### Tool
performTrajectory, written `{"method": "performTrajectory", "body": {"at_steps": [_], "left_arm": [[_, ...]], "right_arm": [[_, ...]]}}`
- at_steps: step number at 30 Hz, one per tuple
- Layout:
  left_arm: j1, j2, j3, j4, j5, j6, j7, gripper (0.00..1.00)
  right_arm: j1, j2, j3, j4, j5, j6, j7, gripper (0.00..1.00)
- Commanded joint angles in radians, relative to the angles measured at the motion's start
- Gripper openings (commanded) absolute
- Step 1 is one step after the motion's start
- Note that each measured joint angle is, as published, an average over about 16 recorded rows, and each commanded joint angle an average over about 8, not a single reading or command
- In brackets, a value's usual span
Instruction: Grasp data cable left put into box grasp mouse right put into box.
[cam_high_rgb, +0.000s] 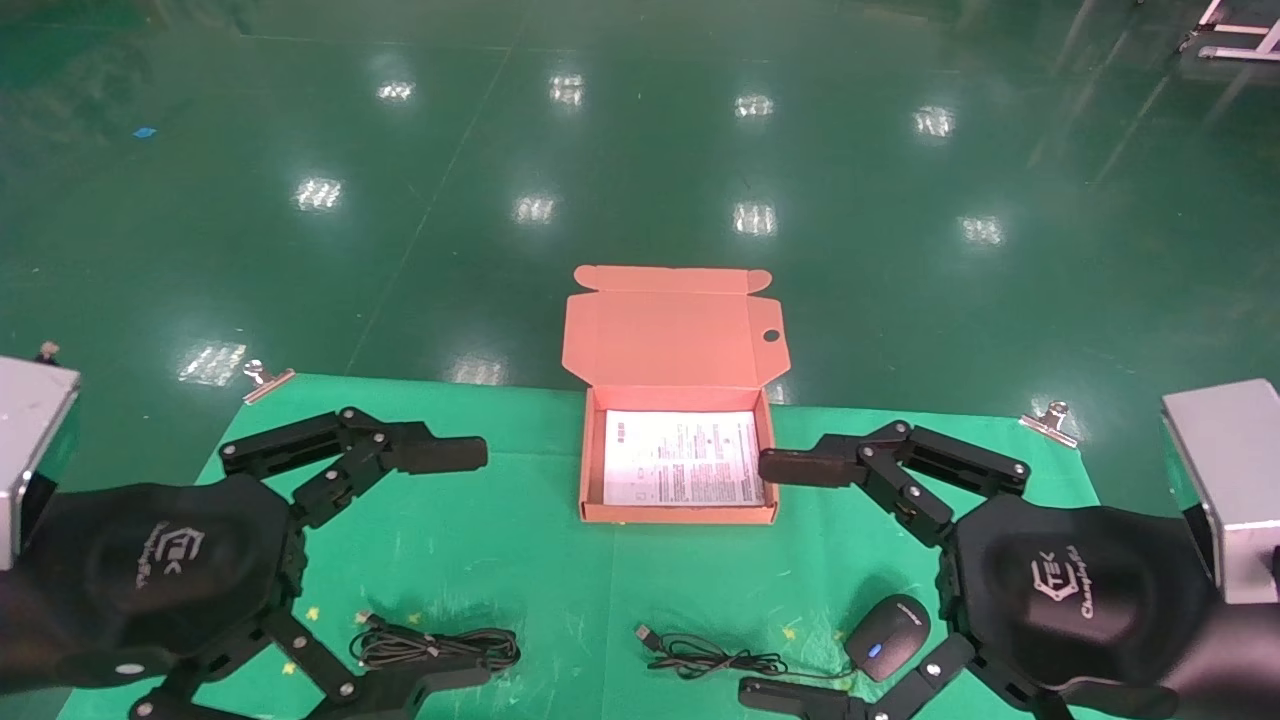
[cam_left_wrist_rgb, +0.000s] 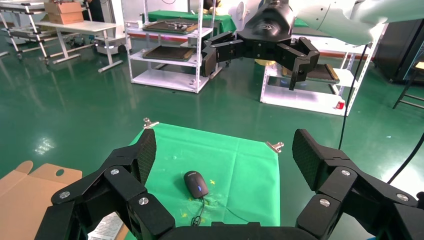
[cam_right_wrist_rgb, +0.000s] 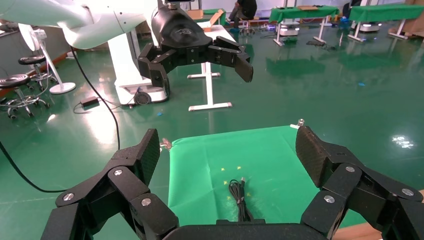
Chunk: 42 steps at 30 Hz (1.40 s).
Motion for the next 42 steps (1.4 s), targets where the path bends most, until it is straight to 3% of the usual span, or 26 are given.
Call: {"method": "performTrajectory", "body": {"at_steps": [1, 24, 28, 32, 42], "left_arm": [[0.0, 0.0, 0.0, 0.0, 0.0, 0.0, 0.0, 1.0], [-0.016, -0.001, 0.024, 0.002, 0.045, 0.009, -0.012, 1.0], [-0.066, 0.003, 0.085, 0.01, 0.145, 0.033, -0.067, 1.0], [-0.147, 0.023, 0.169, 0.013, 0.277, 0.066, -0.117, 1.0], [-0.358, 0.093, 0.452, 0.039, 0.598, 0.094, -0.107, 1.0]], "right_arm": [[0.0, 0.0, 0.0, 0.0, 0.0, 0.0, 0.0, 1.0], [0.009, 0.004, -0.004, 0.006, -0.029, 0.001, -0.02, 1.0], [0.047, 0.009, -0.024, 0.031, -0.125, -0.01, -0.077, 1.0], [0.122, 0.003, -0.07, 0.059, -0.288, -0.033, -0.186, 1.0], [0.272, -0.053, -0.242, 0.074, -0.64, -0.047, -0.426, 1.0]]}}
